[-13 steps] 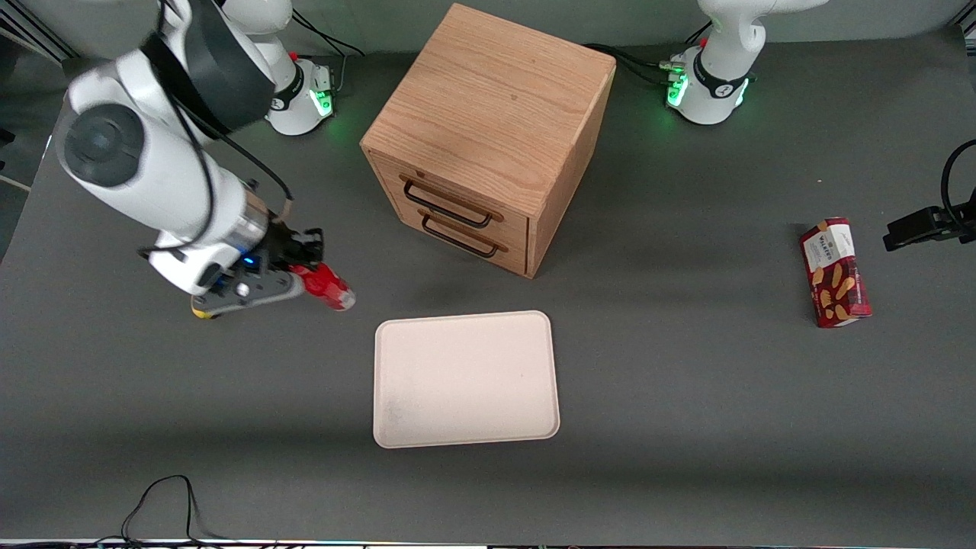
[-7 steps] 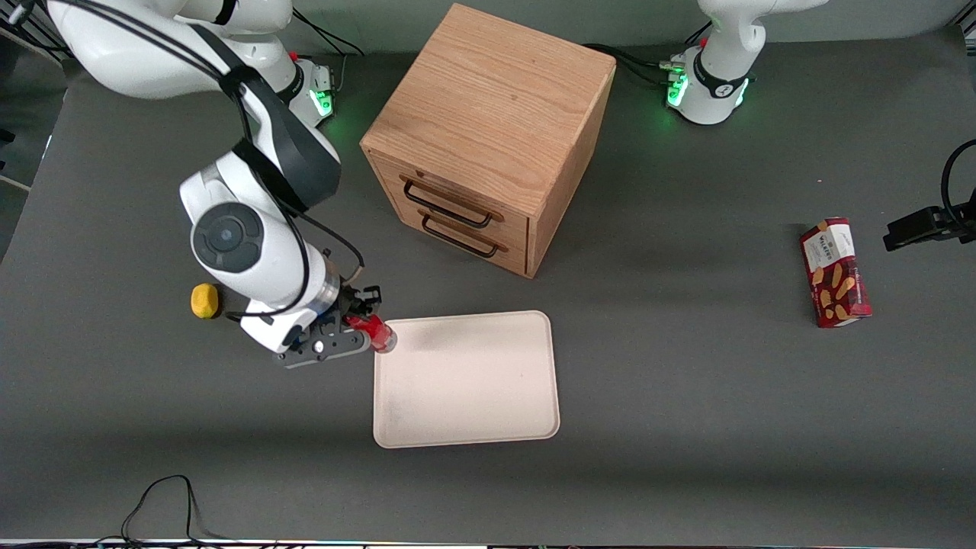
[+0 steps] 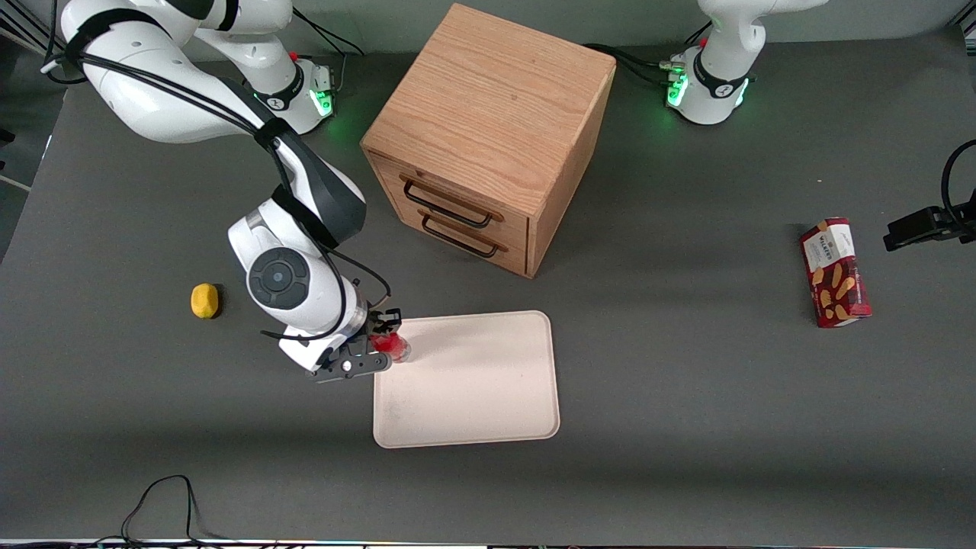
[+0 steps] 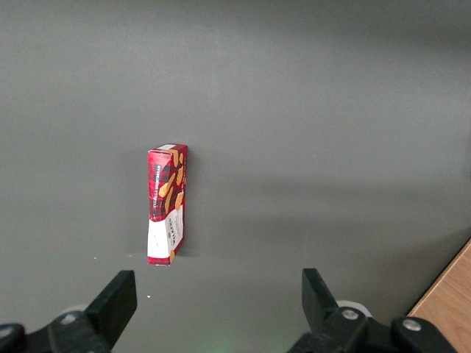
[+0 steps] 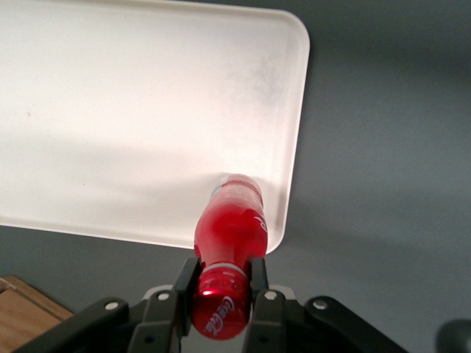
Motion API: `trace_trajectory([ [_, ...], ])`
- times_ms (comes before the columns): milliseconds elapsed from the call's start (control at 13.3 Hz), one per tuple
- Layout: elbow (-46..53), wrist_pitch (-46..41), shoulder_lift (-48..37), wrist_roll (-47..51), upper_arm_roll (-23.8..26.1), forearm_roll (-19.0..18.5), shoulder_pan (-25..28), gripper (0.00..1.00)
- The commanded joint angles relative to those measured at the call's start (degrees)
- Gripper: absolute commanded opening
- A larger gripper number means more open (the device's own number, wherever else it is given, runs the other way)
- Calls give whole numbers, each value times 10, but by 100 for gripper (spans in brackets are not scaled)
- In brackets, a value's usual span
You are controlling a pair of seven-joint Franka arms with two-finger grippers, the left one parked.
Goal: Place coke bottle on tray
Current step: 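Lower the bottle onto the tray's edge with the right gripper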
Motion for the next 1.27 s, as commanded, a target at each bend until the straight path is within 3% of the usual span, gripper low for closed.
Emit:
trace_trajectory([
  [0, -20, 15, -10, 31, 4, -23, -1, 15],
  [450, -2, 16, -10, 13, 3, -36, -5, 16],
  [675, 96, 16, 48, -17, 5, -66, 1, 16],
  [900, 164, 30, 97, -50, 5, -68, 5, 20],
  [1200, 168, 68, 117, -47, 3, -69, 12, 31],
])
